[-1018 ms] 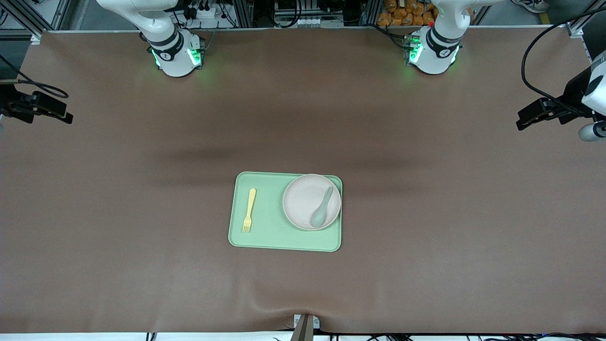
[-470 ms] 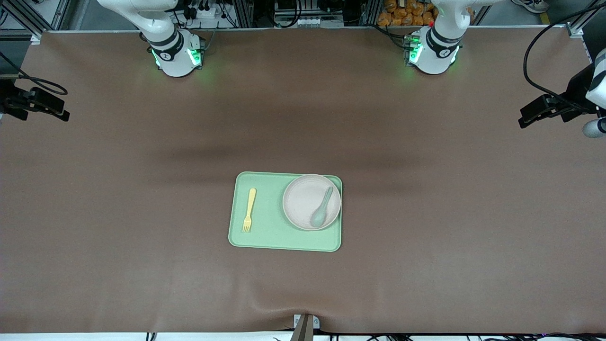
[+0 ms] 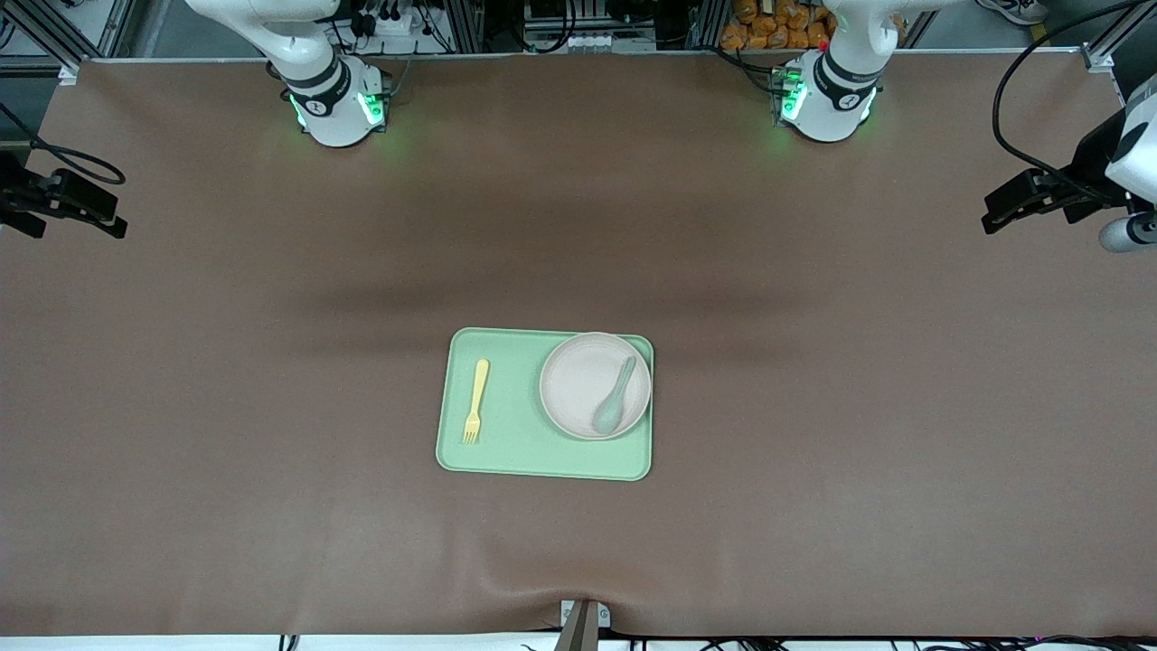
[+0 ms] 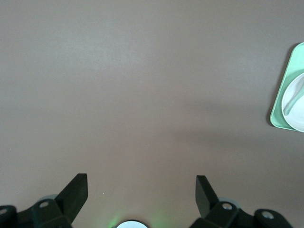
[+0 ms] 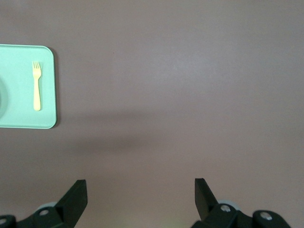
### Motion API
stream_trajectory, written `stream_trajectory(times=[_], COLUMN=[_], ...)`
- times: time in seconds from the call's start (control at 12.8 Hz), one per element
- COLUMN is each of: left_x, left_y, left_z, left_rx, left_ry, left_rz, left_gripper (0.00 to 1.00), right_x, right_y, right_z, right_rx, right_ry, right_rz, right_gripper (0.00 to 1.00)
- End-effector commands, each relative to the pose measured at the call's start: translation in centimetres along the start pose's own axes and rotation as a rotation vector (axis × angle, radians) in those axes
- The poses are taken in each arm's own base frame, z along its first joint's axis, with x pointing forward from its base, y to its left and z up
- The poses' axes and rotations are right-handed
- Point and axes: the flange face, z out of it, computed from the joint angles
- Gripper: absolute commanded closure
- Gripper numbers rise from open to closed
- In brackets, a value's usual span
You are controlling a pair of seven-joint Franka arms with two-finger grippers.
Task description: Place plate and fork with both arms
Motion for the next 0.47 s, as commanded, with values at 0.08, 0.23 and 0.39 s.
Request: stream_trajectory(times=[0.08, 0.23, 0.39], left_x=[-1.0, -0.8, -0.8], left_y=[0.2, 0.0, 0.4], left_z=[-0.9, -1.4, -2.1], left_rx=[-0.008, -0.012, -0.007], left_ry=[-0.01, 0.004, 0.02], left_rz=[0.043, 0.072, 0.072], left_gripper=[0.0, 0.0, 0.0], right_x=[-0.6, -0.5, -0.5], right_y=[-0.5, -0.3, -0.4], right_z=[-0.2, -0.3, -0.4], right_rx=[-0.018, -0.018, -0.018], right_ry=[0.01, 0.016, 0.02], right_rz=[-0.018, -0.012, -0.013], right_gripper=[0.0, 0.0, 0.0])
